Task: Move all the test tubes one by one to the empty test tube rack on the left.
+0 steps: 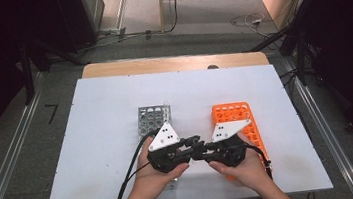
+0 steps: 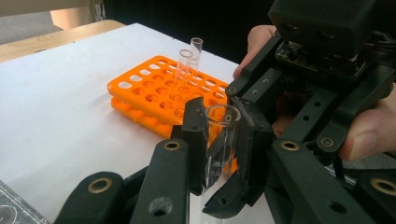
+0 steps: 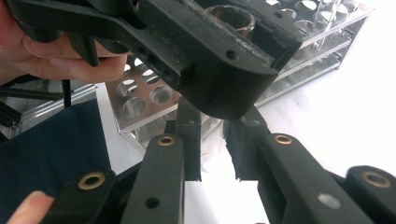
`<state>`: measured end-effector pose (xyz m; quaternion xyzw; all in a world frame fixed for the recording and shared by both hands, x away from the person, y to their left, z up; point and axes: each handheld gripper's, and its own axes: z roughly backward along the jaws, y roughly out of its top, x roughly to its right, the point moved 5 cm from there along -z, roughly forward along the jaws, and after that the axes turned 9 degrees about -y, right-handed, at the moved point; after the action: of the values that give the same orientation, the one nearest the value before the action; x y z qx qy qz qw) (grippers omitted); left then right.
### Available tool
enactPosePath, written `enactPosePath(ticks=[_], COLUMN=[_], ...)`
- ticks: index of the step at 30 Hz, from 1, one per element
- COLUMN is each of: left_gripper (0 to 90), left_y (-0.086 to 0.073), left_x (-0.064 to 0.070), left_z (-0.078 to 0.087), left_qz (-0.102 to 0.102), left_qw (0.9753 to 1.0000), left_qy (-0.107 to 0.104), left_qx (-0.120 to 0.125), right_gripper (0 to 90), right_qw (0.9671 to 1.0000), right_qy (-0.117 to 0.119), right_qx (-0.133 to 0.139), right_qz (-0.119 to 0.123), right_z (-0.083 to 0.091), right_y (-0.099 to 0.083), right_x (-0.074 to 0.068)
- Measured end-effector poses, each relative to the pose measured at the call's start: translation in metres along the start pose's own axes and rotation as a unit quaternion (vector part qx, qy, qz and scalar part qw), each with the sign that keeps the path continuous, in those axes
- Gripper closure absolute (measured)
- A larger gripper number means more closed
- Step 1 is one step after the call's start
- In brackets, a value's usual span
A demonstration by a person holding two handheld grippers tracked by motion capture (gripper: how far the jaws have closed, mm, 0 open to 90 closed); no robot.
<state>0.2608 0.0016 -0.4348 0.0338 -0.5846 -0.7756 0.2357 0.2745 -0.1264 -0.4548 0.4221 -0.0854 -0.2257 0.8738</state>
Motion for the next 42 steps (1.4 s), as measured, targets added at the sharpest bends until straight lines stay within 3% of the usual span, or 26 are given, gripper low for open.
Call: enactPosePath(ticks=[5, 12, 22, 30, 42], left_gripper=[74.3, 74.4, 74.4, 74.4, 74.4], left_y=[0.001, 0.005, 0.016, 0.024, 0.038], left_x=[0.0, -0.005, -0.02, -0.031, -0.057], left_z=[0.0, 0.003, 0.018, 0.025, 0.044], left_qz=[0.0, 0.003, 0.013, 0.011, 0.011], left_qw=[1.0, 0.9999, 0.9989, 0.9979, 0.9943], left_qy=[0.002, 0.013, 0.039, 0.058, 0.099], left_qx=[0.001, 0.004, 0.023, 0.026, 0.037], right_gripper=[72.9, 51.8, 21.4, 1.6, 0.0], right_qw=[1.0, 0.9996, 0.9964, 0.9939, 0.9886], right_qy=[0.003, -0.006, -0.055, -0.069, -0.099], right_qx=[0.004, 0.026, 0.059, 0.072, 0.084], right_qz=[-0.002, -0.011, -0.026, -0.046, -0.077], right_z=[0.0, 0.008, 0.028, 0.042, 0.061], right_y=[0.0, 0.001, -0.002, -0.011, -0.029], right_x=[0.001, 0.005, 0.024, 0.041, 0.068])
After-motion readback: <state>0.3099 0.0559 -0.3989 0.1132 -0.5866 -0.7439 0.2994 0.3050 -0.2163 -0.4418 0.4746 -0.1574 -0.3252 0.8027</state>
